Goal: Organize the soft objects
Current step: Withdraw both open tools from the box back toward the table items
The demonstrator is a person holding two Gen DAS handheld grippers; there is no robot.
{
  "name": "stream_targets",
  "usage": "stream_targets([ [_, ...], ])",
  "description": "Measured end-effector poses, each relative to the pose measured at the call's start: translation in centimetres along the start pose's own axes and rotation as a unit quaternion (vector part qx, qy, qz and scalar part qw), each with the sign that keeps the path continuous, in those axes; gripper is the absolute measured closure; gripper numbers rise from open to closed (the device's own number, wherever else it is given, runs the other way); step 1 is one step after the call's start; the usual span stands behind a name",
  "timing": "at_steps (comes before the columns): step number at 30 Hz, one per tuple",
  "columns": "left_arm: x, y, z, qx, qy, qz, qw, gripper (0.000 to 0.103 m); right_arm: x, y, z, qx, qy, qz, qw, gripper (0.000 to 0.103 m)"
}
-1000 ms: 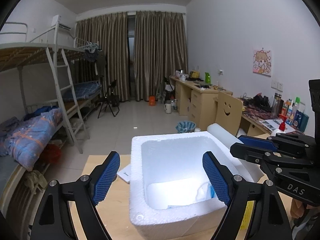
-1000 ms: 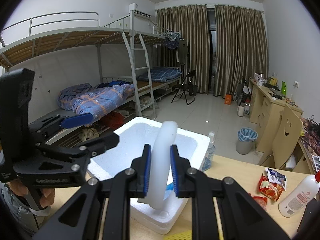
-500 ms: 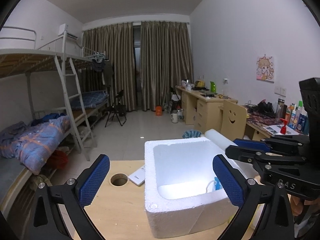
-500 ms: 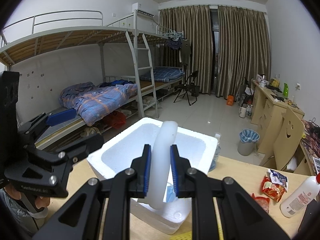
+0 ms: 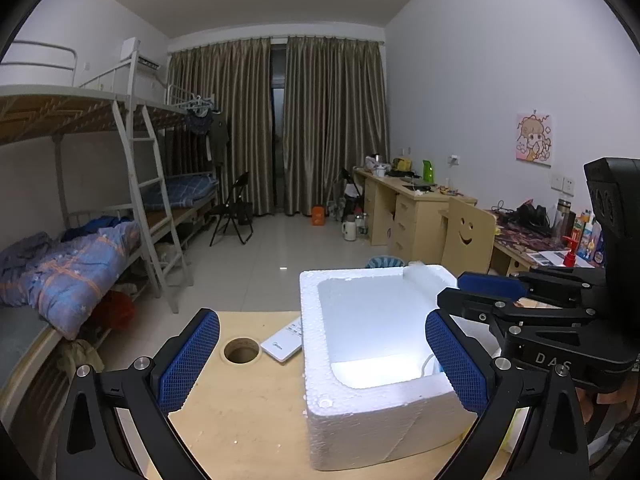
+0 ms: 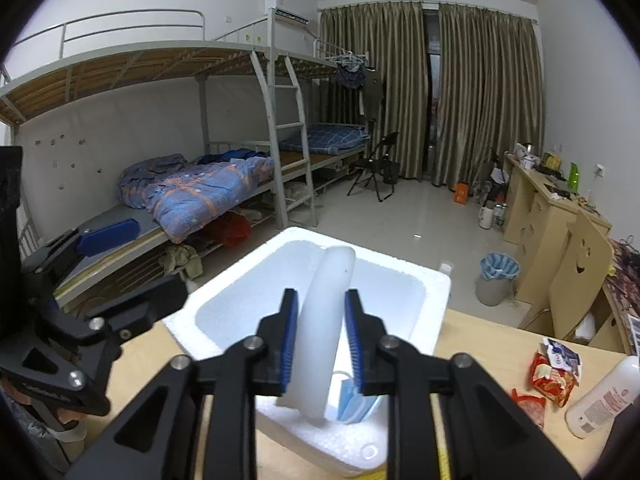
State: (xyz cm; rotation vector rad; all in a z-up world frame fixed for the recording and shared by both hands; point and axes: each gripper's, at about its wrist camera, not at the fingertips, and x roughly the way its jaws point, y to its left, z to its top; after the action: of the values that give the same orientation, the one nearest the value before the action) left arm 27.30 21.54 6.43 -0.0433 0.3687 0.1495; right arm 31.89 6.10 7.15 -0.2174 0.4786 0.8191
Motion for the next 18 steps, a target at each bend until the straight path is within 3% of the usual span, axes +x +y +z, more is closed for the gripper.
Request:
stream_targets([
  [3, 0.0, 0.0, 0.0, 0.001, 0.0, -0.001, 1.0, 0.0, -0.2, -0.4, 0.1, 0.009, -0.006, 0.003, 1.0, 0.047],
  [4, 0.0, 0.0, 0.0, 0.001, 0.0, 0.0, 1.0, 0.0, -0.3, -0.4, 0.1, 0.01, -0.008, 0.004, 1.0, 0.045],
  [18, -1.2, -1.1, 0.5, 0.009, -0.004, -0.002, 0.9999, 0.0, -3.0, -0.6, -0.1, 0.013, -0.019, -0.005, 1.0, 0.045],
])
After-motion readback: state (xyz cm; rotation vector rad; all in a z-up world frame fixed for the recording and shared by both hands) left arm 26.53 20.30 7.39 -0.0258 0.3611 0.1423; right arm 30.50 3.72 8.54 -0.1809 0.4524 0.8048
